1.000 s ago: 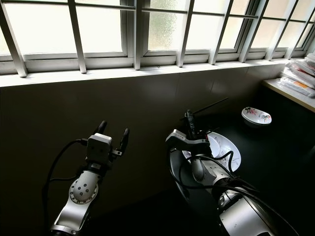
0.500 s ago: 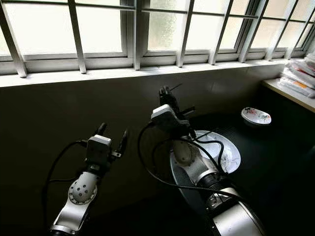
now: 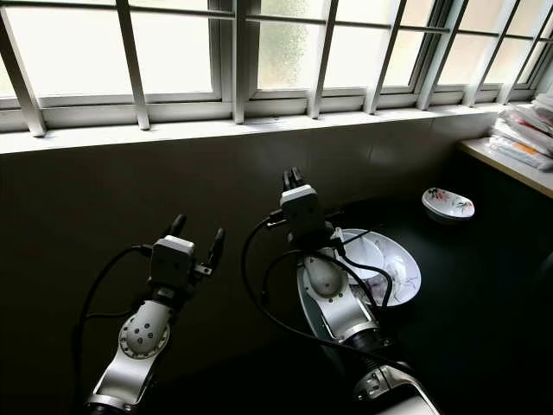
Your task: Kitchen organization
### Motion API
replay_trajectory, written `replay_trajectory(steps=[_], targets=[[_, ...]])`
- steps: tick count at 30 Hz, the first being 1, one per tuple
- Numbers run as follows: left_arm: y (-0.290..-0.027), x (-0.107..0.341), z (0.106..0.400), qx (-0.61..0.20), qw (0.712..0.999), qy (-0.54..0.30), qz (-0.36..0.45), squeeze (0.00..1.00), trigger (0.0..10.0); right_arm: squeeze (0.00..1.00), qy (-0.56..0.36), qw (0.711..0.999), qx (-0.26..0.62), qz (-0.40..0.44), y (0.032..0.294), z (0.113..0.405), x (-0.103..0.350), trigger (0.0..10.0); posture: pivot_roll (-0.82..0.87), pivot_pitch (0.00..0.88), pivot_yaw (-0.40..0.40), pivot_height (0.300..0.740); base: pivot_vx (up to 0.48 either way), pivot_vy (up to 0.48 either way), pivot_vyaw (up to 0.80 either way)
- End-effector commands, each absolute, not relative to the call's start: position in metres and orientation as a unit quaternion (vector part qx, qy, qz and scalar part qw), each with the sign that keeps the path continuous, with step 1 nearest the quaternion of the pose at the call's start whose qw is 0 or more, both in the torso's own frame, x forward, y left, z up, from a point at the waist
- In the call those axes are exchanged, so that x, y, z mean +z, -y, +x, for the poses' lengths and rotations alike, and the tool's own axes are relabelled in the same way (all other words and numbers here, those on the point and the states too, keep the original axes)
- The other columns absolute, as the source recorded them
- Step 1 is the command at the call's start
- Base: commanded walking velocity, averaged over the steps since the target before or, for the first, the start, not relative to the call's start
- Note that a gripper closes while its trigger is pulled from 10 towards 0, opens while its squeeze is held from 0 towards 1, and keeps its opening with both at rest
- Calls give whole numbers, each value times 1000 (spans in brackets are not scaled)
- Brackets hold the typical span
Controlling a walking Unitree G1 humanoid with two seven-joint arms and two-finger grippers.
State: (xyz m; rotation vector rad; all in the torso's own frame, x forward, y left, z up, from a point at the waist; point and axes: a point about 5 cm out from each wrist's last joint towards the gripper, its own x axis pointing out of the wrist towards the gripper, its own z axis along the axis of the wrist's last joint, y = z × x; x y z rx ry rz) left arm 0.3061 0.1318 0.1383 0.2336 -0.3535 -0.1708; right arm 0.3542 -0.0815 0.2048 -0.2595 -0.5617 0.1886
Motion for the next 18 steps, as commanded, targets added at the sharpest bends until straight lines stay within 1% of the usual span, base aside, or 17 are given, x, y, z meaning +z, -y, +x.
replay_trajectory(steps=[1, 6, 9, 18], targets=[[-133, 135, 307, -84, 976, 164, 118, 0, 10000, 0, 273, 953, 88, -102, 86, 356, 211, 10000, 111, 0, -82, 740, 0, 0, 0], [-132, 135, 307, -85, 976, 161, 119, 0, 10000, 0, 227, 966, 105, -59, 84, 358, 207, 10000, 116, 0, -83, 740, 0, 0, 0], [-133, 133, 307, -84, 979, 149, 114, 0, 10000, 0, 215, 968, 119, -49, 81, 355, 205, 10000, 116, 0, -83, 740, 0, 442, 0], [-132, 134, 308, -86, 978, 152, 117, 0, 10000, 0, 190, 972, 132, -37, 81, 353, 202, 10000, 113, 0, -84, 740, 0, 480, 0]])
